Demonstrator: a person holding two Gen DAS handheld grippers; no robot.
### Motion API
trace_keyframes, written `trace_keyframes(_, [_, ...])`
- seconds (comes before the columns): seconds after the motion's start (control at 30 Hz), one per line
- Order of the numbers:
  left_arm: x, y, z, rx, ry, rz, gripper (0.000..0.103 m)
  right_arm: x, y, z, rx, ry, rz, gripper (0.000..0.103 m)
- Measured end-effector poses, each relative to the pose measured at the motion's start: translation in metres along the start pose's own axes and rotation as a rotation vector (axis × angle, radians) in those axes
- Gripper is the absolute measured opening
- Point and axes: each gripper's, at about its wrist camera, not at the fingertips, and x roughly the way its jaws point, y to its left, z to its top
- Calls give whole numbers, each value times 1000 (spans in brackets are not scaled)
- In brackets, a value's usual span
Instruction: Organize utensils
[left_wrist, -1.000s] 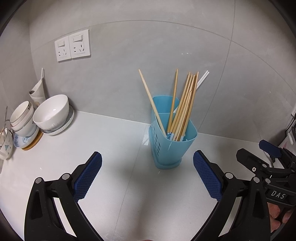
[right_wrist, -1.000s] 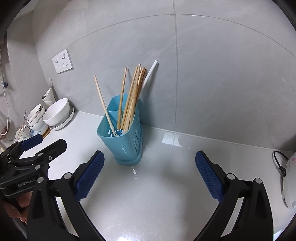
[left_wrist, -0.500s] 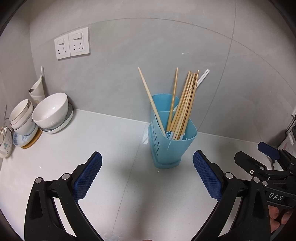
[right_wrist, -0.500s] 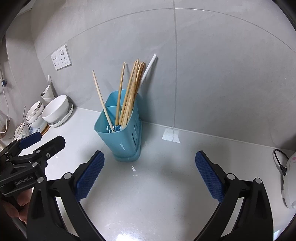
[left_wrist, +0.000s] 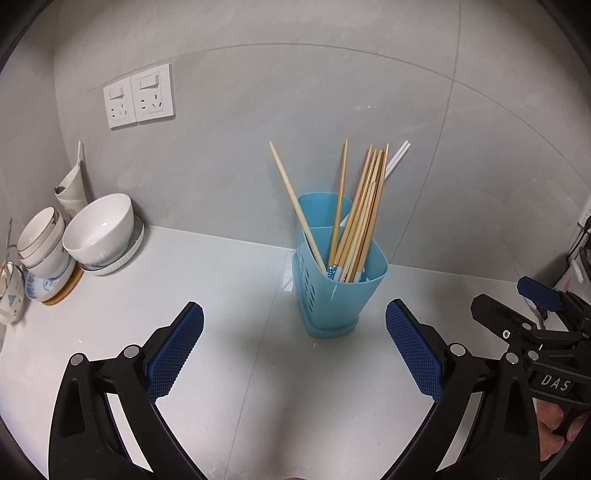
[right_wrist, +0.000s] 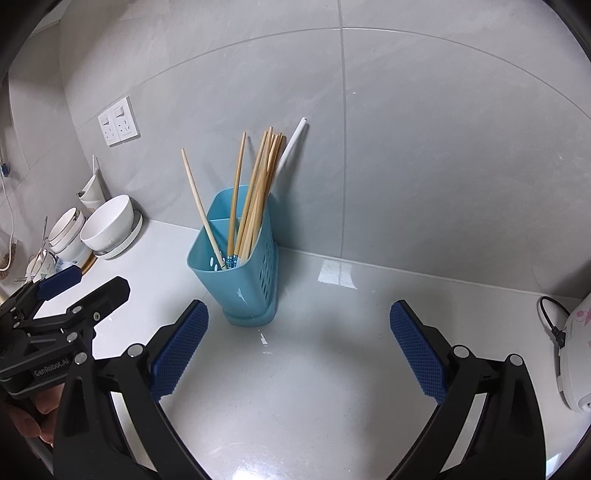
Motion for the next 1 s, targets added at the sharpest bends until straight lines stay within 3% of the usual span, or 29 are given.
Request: trace_keyframes(1.0, [10,-7,3,12,14,-4,97,0,-5,-1,16,13,-14,95])
